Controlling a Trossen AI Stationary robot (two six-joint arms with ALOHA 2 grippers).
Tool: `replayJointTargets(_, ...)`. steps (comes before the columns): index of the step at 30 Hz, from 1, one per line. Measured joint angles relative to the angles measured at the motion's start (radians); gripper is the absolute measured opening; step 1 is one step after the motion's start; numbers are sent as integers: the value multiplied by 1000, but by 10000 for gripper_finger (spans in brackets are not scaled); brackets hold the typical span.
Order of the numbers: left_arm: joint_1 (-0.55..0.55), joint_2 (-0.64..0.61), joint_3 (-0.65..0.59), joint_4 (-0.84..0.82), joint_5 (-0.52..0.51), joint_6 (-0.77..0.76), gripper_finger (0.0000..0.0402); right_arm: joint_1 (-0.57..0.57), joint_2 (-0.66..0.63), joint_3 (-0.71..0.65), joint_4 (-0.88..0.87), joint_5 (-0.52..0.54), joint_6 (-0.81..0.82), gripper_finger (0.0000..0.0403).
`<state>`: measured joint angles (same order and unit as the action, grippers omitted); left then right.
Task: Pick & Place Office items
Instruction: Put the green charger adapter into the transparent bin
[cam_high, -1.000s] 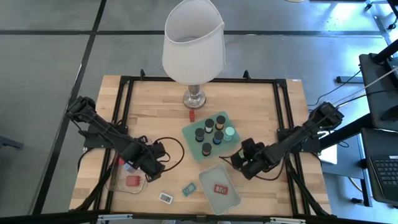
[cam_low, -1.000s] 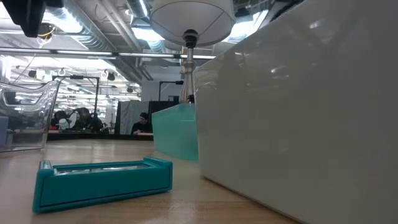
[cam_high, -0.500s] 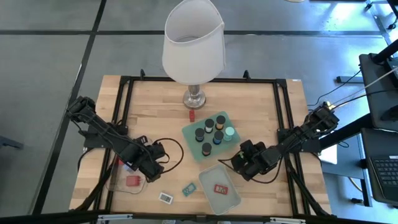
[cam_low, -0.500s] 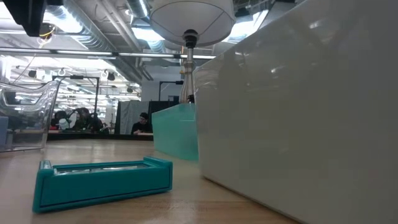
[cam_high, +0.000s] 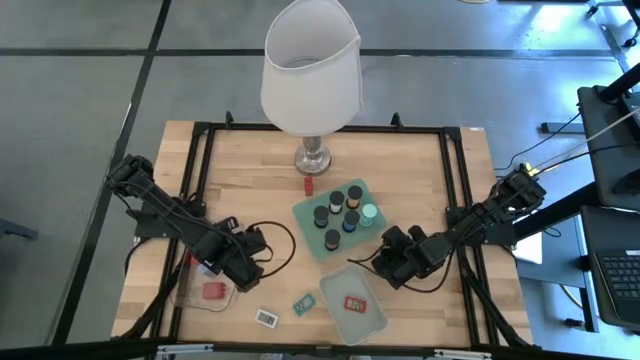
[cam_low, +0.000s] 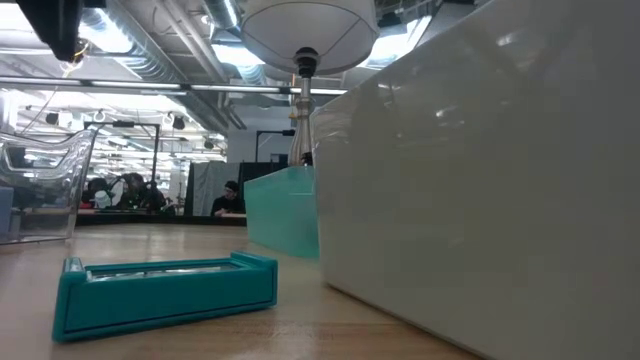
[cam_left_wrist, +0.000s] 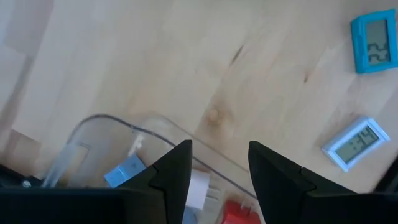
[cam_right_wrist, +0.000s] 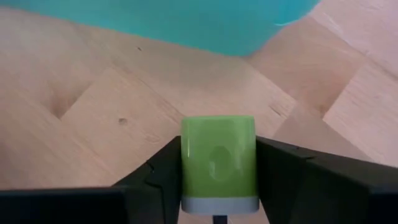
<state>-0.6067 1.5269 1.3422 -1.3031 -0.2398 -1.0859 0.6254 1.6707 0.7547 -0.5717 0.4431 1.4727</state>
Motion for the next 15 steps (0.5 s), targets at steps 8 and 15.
replayJointTargets(8,7,1,0,2,-132,68,148,23,-46,35,-44,-63,-22,165)
replayJointTargets(15,6,1,0,126,-291,297,145,39,-105,174,-109,-47,-156,148)
